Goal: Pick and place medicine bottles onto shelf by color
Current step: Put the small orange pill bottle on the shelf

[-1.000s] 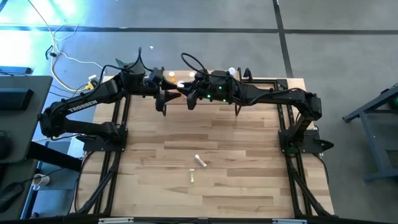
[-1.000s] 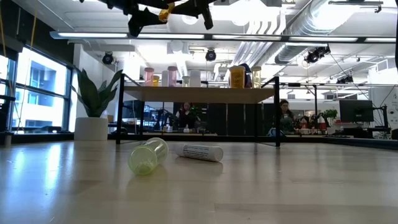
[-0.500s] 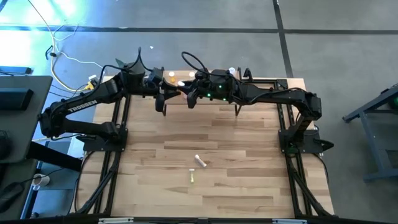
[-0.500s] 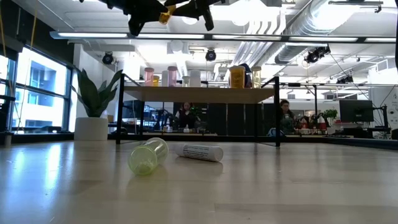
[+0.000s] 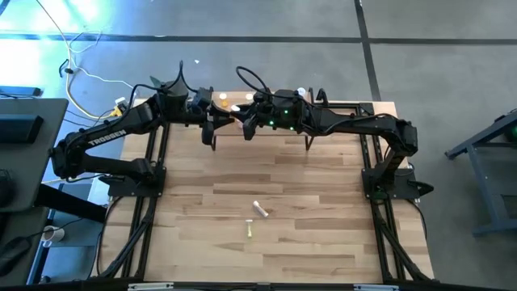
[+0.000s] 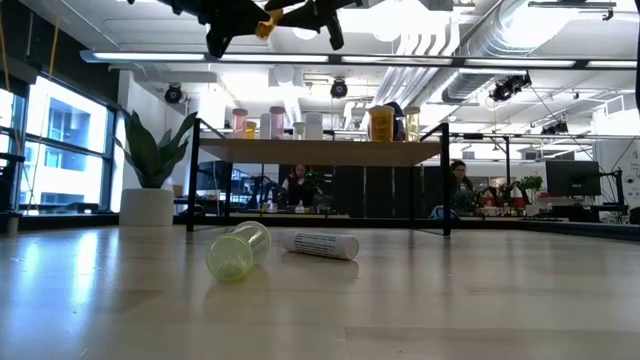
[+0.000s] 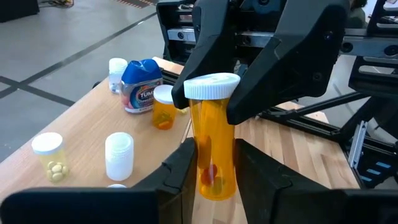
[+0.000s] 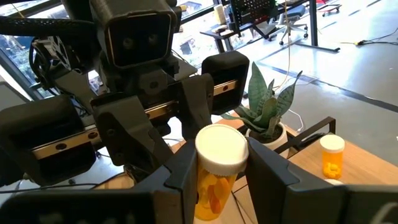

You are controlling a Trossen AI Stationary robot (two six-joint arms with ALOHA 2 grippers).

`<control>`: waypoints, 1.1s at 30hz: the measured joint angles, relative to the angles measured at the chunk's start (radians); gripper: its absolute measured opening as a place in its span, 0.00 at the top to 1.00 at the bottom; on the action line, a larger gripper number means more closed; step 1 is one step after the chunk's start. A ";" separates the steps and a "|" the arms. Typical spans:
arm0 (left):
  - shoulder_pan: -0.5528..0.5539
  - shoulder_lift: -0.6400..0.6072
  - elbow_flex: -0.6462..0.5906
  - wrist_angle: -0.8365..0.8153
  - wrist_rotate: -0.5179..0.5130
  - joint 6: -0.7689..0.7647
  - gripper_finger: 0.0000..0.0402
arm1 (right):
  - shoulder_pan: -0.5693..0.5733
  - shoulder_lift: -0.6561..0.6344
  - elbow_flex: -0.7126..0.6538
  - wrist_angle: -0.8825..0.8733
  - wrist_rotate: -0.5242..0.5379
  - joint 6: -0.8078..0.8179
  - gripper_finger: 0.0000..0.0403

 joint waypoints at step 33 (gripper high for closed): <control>0.000 0.001 0.000 0.002 -0.280 0.120 0.79 | -0.141 -0.052 0.001 -0.204 -0.078 -0.026 0.49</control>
